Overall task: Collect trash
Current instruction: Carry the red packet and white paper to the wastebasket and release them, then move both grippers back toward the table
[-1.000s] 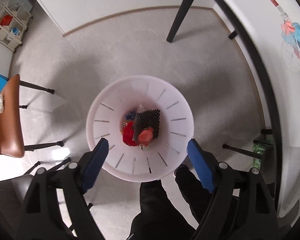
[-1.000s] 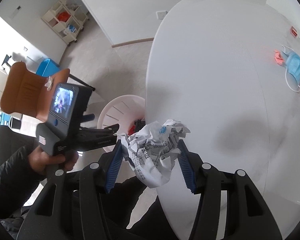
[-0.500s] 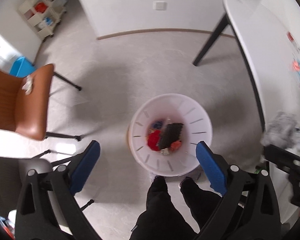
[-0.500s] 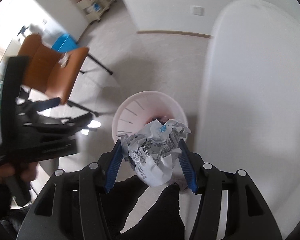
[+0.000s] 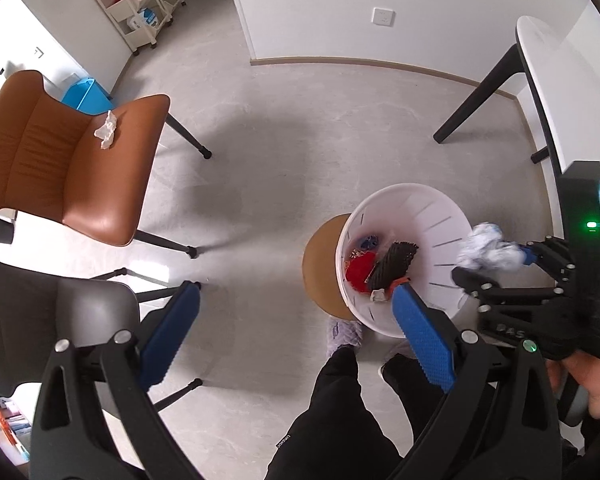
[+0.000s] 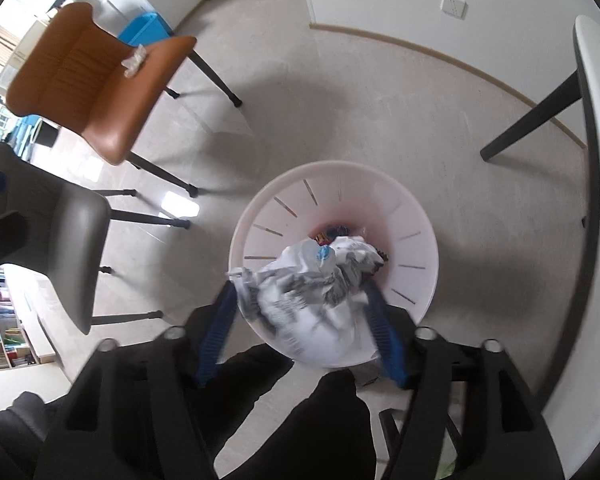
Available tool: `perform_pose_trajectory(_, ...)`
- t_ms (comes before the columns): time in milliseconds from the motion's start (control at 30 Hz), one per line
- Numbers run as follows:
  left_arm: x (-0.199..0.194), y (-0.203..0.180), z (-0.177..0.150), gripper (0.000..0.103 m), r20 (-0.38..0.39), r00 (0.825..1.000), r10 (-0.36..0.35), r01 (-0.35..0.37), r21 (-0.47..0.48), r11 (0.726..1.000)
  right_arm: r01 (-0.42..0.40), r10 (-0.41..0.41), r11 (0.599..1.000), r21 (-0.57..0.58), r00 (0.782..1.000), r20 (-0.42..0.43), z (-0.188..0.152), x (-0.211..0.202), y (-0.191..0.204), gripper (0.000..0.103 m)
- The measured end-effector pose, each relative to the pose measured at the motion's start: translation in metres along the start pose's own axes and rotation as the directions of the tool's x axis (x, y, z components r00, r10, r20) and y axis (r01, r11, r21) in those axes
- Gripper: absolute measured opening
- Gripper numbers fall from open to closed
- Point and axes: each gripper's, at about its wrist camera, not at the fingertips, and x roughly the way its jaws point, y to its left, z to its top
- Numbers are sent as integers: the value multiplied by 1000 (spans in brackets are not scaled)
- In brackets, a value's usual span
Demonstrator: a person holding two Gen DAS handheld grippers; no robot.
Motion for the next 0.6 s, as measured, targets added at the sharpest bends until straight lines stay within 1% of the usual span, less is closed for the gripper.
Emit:
perform_pose_trajectory(33,0,-1,0,93,2,1000,0,0,8,1000,3,-3,1000,4,1000,-2,0,-1,1,83)
perform_pose_trajectory(133,-5,-6,1,93,16,1000,-5,5,29,1000,1,-1,1000,-1,1000,26,0,-8,7,92)
perform_pose_trajectory(233,-9,-9,4,93,26,999,-20,19,40,999,24,-23,1000,-15,998,55,1,-24,12,94)
perform_pose_trajectory(367,-26,-12,13,93,65,997,-38,34,57,998,31,-32,999,19,994,104,1,-53,8,95)
perform_pose_trajectory(467,-49,-16,20,93,109,992,-55,47,71,996,45,-53,997,57,986,157,-2,-85,3,97)
perform_pose_trajectory(500,-60,-18,22,93,135,989,-65,54,82,995,53,-66,996,74,981,182,-5,-100,-1,100)
perform_pose_trajectory(600,-82,-27,29,95,183,980,-78,57,120,991,65,-94,990,128,967,236,-14,-132,-14,100)
